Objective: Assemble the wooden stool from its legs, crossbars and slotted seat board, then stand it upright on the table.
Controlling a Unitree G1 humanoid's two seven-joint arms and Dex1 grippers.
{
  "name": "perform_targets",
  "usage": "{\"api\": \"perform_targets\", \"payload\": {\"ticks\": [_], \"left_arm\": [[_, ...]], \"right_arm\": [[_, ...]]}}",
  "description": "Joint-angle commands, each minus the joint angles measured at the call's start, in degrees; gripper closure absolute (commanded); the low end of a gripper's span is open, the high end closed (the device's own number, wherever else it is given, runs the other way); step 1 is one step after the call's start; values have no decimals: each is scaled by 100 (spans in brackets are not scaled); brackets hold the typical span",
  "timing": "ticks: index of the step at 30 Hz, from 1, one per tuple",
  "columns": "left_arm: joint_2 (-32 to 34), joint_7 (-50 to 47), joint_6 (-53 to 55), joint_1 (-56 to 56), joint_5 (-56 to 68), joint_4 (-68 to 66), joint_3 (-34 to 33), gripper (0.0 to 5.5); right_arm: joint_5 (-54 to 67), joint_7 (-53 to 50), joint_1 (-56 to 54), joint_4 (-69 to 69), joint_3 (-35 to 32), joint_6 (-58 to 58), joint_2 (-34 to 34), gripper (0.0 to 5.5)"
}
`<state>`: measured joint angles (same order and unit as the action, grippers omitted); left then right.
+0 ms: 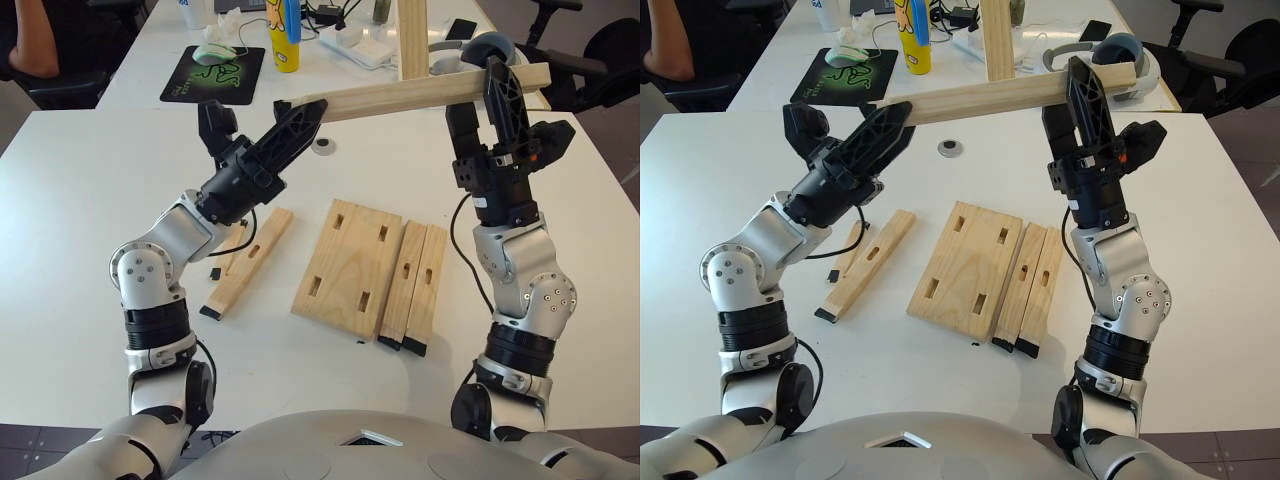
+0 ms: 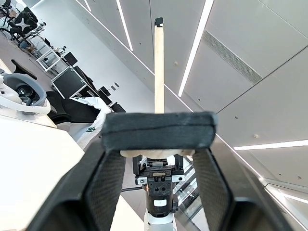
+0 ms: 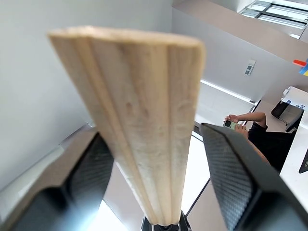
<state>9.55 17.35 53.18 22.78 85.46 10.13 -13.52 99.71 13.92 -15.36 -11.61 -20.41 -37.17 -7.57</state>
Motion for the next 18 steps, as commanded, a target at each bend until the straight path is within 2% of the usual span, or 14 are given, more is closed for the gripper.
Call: {"api": "perform_targets", "payload": {"ticks": [1, 3, 15, 16, 18], "left_arm": [[67, -37, -57, -14, 38, 93, 25, 341], [74, -26, -56, -8, 18, 96, 51, 341], [249, 115, -126, -32, -335, 161, 246, 341], [274, 158, -127, -36, -361, 180, 258, 305], [293, 216, -136, -41, -380, 193, 266, 279]], "right_arm": [[87, -34, 3, -52, 30, -36, -38, 322], [74, -27, 3, -42, 34, -32, -45, 343], [-263, 156, 34, -86, 139, 15, -91, 343], [-433, 217, 52, -112, 151, 68, -104, 343], [-622, 292, 69, -134, 158, 131, -111, 343]]}}
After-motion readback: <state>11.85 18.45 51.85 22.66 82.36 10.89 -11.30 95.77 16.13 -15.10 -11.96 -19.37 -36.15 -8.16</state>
